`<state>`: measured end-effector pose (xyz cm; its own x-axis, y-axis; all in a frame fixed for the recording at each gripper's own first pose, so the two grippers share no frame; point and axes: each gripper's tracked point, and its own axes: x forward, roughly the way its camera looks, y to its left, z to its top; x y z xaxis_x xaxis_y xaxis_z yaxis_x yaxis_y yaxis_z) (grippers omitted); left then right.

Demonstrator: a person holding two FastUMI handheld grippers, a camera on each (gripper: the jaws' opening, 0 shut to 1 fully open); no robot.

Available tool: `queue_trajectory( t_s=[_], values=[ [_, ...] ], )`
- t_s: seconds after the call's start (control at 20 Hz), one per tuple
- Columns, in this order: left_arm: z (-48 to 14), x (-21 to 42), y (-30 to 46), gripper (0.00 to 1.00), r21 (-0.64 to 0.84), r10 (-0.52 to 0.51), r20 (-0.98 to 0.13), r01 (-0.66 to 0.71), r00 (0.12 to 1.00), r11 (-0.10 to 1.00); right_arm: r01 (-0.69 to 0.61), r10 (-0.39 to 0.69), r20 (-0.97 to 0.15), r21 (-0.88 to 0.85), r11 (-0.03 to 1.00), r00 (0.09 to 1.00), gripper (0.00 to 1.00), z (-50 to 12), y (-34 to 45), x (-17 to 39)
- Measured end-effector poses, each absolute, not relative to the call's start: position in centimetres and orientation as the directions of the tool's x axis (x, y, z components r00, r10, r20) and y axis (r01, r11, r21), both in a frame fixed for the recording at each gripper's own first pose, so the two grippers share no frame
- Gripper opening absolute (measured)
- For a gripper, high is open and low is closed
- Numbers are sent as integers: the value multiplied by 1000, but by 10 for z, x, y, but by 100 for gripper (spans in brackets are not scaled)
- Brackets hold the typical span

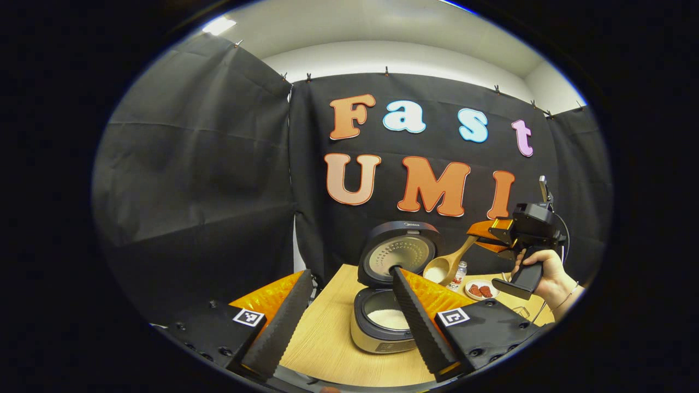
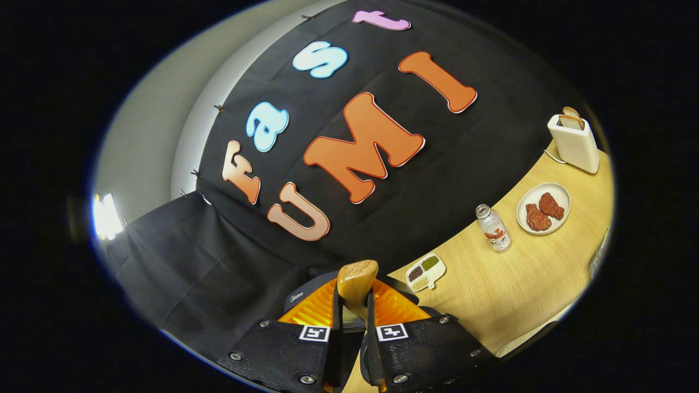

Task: Close the left gripper, press the button to open the rice cooker; take a wooden spoon from the chopstick holder with the right hand, scoop a spoonful of rice and pour it into the rice cooker, then put the wooden spoon back into the chopstick holder.

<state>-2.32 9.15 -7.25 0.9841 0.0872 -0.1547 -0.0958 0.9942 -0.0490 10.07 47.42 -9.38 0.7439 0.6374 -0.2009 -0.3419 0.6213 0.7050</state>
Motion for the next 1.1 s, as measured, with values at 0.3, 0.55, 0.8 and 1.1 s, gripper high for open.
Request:
queue_trajectory(
  t_s=[0.3,0.55,0.8,1.1],
  values=[
    [-74,-22,93,98,-53,89,-155,-98,984,994,-389,638,-185,657,646,747,17,-89,478,102],
    [-75,-19,92,98,-48,89,-156,-97,984,994,-432,644,-166,615,660,747,17,-81,483,99],
    [-75,-16,92,98,-46,87,-157,-95,984,994,-463,656,-155,591,660,739,17,-75,488,97],
    [-78,-15,92,98,-48,90,-161,-99,983,994,-511,667,-136,537,671,733,17,-71,495,94]
  ],
)
